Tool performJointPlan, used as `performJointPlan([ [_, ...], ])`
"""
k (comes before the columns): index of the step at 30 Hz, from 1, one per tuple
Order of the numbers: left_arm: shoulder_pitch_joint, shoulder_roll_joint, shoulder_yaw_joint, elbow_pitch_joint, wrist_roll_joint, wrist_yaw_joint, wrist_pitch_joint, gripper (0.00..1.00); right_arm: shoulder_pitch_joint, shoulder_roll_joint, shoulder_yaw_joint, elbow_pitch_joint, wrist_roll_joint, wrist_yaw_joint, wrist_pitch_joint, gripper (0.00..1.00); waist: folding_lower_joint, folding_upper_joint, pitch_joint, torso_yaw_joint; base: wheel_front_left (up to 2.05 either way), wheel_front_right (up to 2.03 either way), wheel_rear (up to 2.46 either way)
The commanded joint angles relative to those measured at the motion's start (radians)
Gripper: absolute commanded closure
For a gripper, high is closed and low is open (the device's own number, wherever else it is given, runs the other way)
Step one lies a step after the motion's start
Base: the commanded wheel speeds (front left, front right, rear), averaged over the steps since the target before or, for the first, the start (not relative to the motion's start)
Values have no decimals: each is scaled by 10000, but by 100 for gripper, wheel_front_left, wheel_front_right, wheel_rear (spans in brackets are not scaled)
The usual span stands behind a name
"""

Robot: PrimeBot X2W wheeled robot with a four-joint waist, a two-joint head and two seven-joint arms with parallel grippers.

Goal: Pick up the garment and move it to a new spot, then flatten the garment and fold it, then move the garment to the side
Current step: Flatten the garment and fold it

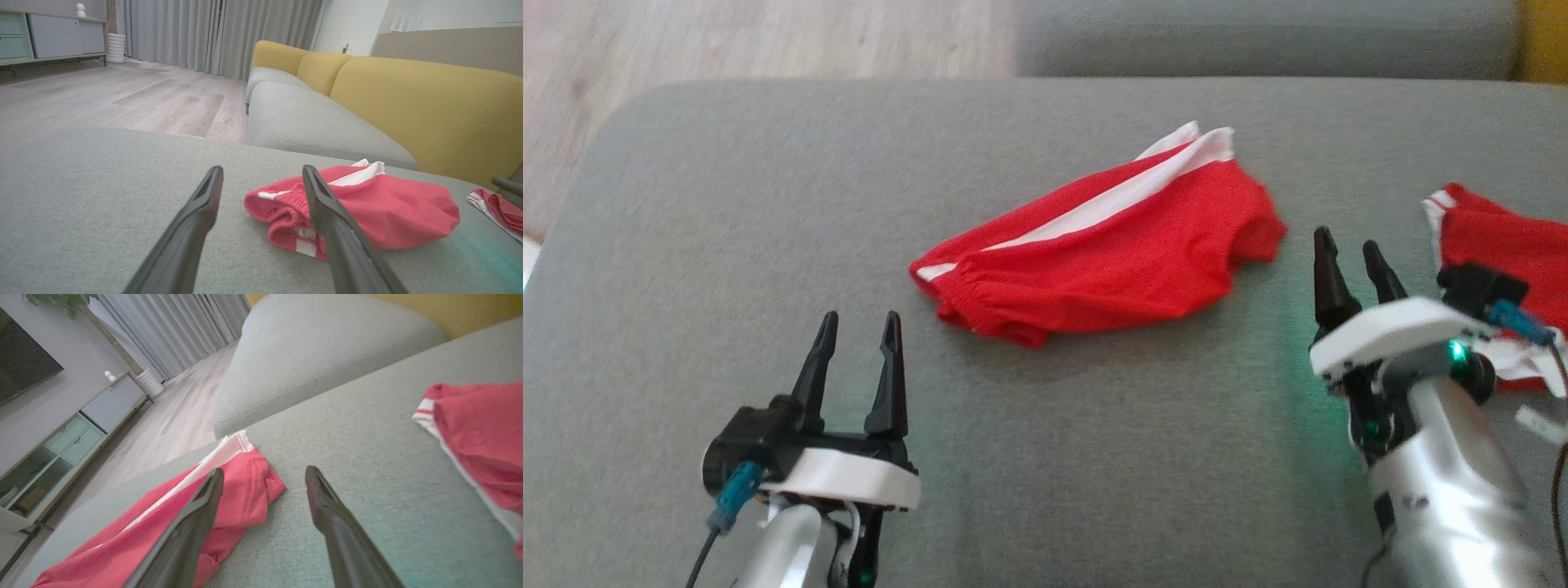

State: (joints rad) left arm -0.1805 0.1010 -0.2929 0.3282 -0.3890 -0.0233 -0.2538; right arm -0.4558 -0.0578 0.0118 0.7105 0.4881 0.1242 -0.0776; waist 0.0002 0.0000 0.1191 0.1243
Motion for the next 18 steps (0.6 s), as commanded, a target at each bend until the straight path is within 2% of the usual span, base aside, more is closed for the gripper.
performJointPlan([
  [1, -478, 19, 369, -236, 82, -30, -80, 0, -466, 75, 161, -143, 70, 65, 17, 0, -2, 0, 356, 377, 0, 0, 0],
  [6, -755, -228, 355, -44, 231, -270, -80, 0, -1803, 75, -667, 2024, 65, 65, 477, 0, -2, 0, 733, 983, 0, 0, 0],
  [12, -914, -404, 294, 137, 393, -460, -80, 0, -3071, 74, -1807, 4515, -1173, 65, 216, 0, -2, 0, 964, 1546, 0, 0, 0],
  [15, -940, -451, 315, 163, 422, -502, -80, 0, -3470, 5, -2415, 5327, -1686, 65, 208, 0, -2, 0, 1036, 1738, 0, 0, 0],
  [18, -967, -477, 362, 160, 444, -536, -80, 0, -3661, -62, -2904, 5631, -2186, 65, 300, 0, -2, 0, 1122, 1855, 0, 0, 0],
])
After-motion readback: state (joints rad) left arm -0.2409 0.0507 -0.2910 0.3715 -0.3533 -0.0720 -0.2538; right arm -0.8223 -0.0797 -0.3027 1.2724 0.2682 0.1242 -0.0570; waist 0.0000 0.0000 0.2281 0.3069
